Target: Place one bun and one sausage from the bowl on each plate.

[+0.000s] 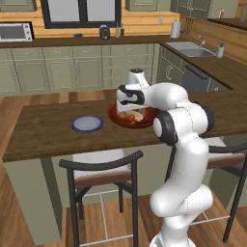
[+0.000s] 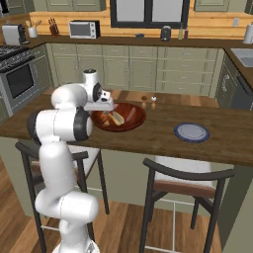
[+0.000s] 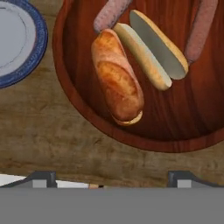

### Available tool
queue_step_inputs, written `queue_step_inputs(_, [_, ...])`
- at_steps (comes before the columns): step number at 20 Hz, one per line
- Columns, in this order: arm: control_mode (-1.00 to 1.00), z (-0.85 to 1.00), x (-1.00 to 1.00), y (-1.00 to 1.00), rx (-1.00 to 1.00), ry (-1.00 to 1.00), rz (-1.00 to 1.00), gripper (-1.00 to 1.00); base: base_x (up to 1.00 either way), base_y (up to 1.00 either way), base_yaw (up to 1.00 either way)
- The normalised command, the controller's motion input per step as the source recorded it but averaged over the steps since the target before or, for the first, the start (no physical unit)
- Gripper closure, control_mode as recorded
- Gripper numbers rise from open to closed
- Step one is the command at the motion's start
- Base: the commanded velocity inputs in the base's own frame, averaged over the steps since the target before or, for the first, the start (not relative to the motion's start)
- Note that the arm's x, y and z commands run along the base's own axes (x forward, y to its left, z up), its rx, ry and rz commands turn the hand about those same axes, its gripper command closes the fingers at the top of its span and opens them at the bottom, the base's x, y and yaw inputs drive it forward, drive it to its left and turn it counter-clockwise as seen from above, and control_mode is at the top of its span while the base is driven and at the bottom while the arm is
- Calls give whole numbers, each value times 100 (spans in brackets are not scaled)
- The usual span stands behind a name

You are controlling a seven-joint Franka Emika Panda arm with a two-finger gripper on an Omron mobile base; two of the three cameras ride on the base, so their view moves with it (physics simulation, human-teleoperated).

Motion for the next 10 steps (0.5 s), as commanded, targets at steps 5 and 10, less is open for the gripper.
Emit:
queue_step_inputs(5, [-100, -30, 51, 0, 0, 0, 0, -100, 0, 0, 0])
queue_step_inputs(10, [-100, -33, 44, 0, 0, 0, 0, -100, 0, 0, 0])
